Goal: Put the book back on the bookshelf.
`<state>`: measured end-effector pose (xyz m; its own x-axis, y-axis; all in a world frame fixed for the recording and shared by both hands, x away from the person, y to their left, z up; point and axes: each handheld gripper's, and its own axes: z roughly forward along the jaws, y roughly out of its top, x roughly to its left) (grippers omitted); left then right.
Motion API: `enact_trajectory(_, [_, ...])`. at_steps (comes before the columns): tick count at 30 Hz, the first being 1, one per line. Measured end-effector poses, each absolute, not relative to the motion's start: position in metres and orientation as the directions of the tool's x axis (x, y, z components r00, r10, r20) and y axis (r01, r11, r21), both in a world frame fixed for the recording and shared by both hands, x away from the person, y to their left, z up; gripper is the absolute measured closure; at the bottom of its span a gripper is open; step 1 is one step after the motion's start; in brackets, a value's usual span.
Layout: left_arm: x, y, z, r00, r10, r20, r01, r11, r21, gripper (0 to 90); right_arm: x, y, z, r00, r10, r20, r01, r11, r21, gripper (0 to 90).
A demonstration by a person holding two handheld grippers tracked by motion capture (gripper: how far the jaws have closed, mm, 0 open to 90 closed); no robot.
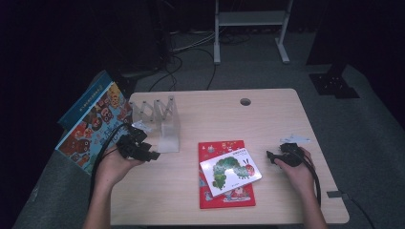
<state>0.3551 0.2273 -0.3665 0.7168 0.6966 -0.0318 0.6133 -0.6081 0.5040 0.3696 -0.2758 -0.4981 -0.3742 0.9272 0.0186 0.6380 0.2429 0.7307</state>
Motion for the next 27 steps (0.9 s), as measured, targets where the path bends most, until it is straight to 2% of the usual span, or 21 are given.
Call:
enact_trajectory(4, [0.354,0.219,-0.381,0.744,0.667,-0.027,0.587,-0.635,0.501,38.6,0.362,-0.273,-0.491,-0.387,0.922,0.026,0.636,0.247,0.732,33.1])
enact_trajectory(9, [0.353,0.213,-0.401,0.756,0.651,-0.076,0.586,-0.619,0.523,35.0,0.344,-0.268,-0.482,-0.416,0.906,0.075,0.628,0.226,0.745,36.4])
enact_trajectory(13, [0.354,0.207,-0.413,0.778,0.624,-0.074,0.558,-0.632,0.537,28.3,0.328,-0.262,-0.48,-0.459,0.883,0.093,0.616,0.241,0.75,38.9])
enact_trajectory(17, [0.349,0.202,-0.418,0.792,0.603,-0.101,0.545,-0.622,0.562,27.3,0.315,-0.253,-0.478,-0.51,0.852,0.116,0.603,0.258,0.755,39.6])
enact_trajectory(27, [0.345,0.192,-0.436,0.801,0.595,-0.072,0.54,-0.665,0.516,25.8,0.299,-0.226,-0.477,-0.591,0.799,0.111,0.572,0.318,0.757,39.4])
